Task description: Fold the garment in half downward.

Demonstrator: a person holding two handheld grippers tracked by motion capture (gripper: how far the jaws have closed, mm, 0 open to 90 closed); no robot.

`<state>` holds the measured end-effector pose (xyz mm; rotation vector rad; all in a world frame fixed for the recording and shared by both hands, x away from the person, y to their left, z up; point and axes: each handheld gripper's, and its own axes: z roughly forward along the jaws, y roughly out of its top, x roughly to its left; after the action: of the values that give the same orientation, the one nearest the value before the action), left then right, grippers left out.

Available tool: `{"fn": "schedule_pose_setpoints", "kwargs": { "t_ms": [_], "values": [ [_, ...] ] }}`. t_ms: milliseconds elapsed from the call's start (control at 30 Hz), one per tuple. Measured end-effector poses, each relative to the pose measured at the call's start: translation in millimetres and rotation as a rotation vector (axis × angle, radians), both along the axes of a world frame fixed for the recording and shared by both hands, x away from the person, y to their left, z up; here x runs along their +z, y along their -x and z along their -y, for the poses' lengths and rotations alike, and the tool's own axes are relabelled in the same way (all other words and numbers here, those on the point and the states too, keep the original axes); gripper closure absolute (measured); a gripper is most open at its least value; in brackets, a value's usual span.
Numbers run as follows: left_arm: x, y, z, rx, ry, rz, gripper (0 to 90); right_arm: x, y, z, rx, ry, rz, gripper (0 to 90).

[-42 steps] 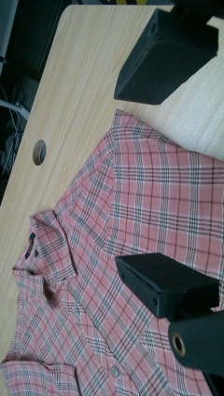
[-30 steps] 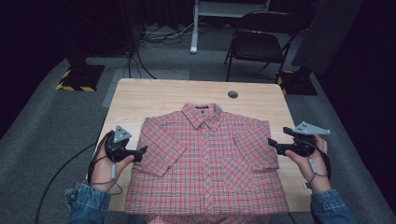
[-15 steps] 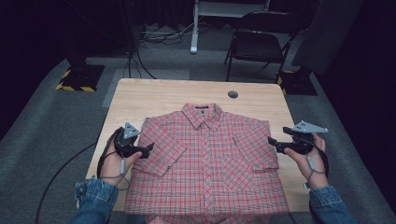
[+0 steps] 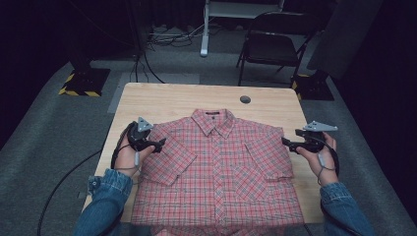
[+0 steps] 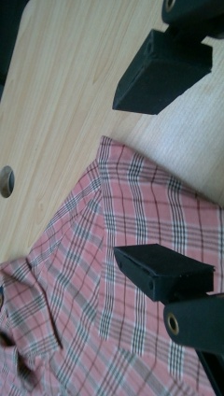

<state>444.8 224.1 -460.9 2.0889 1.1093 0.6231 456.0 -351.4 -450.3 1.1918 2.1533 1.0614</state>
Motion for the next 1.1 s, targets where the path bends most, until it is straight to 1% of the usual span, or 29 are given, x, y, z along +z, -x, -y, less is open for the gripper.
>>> {"fn": "schedule_pose_setpoints", "kwargs": {
  "t_ms": [33, 100, 133, 267, 367, 467, 633, 700, 767, 867, 900, 967, 1000, 1067, 1100],
  "values": [
    [-1.0, -3.3, -0.4, -0.003, -0.009, -0.004, 10.4, -2.2, -3.1, 1.4, 0.001, 0.001, -0.006, 27.1],
    [-3.5, -9.8, -1.4, 0.001, -0.017, -0.012, 12.0, -7.2, -9.2, 3.2, 0.003, 0.004, -0.018, 28.2],
    [-5.0, -13.3, -2.2, -0.001, -0.015, -0.018, 12.3, -9.6, -12.1, 3.7, 0.001, 0.009, -0.023, 29.1],
    [-8.7, -24.2, -4.8, 0.019, -0.014, -0.023, 12.8, -17.3, -24.1, 4.6, 0.007, 0.017, -0.039, 32.8],
    [-10.5, -28.9, -4.9, 0.024, -0.012, -0.029, 12.8, -22.2, -34.6, 5.2, 0.010, 0.023, -0.048, 34.9],
    [-12.9, -29.8, -4.5, 0.026, -0.008, -0.031, 12.8, -27.7, -44.8, 5.2, 0.014, 0.037, -0.064, 35.7],
    [-16.5, -27.4, -5.7, 0.020, -0.011, -0.042, 12.7, -37.7, -59.2, 1.5, 0.031, 0.034, -0.100, 38.0],
    [-17.5, -26.5, -7.7, 0.024, -0.012, -0.042, 12.7, -40.4, -62.5, -0.7, 0.035, 0.041, -0.109, 38.4],
    [-17.7, -25.4, -9.5, 0.025, -0.012, -0.045, 12.6, -42.8, -65.3, -3.0, 0.042, 0.063, -0.118, 39.1],
    [-16.5, -23.8, -11.4, 0.026, -0.013, -0.041, 12.5, -44.1, -67.0, -5.9, 0.040, 0.057, -0.122, 41.1],
    [-16.3, -23.4, -11.6, 0.026, -0.008, -0.041, 12.5, -44.4, -67.3, -5.9, 0.039, 0.050, -0.125, 42.1],
    [-15.8, -22.9, -12.4, 0.030, -0.008, -0.040, 12.4, -44.7, -67.8, -5.1, 0.038, 0.019, -0.145, 47.5],
    [-15.9, -22.7, -12.9, 0.033, -0.005, -0.041, 12.4, -44.6, -67.6, -5.6, 0.041, 0.020, -0.144, 50.6],
    [-16.5, -23.1, -15.0, 0.037, -0.004, -0.040, 12.4, -43.4, -66.6, -7.1, 0.064, 0.014, -0.154, 61.0],
    [-17.0, -23.1, -15.8, 0.047, -0.001, -0.043, 12.5, -42.9, -66.2, -8.0, 0.069, 0.015, -0.156, 64.4]
  ]
}}
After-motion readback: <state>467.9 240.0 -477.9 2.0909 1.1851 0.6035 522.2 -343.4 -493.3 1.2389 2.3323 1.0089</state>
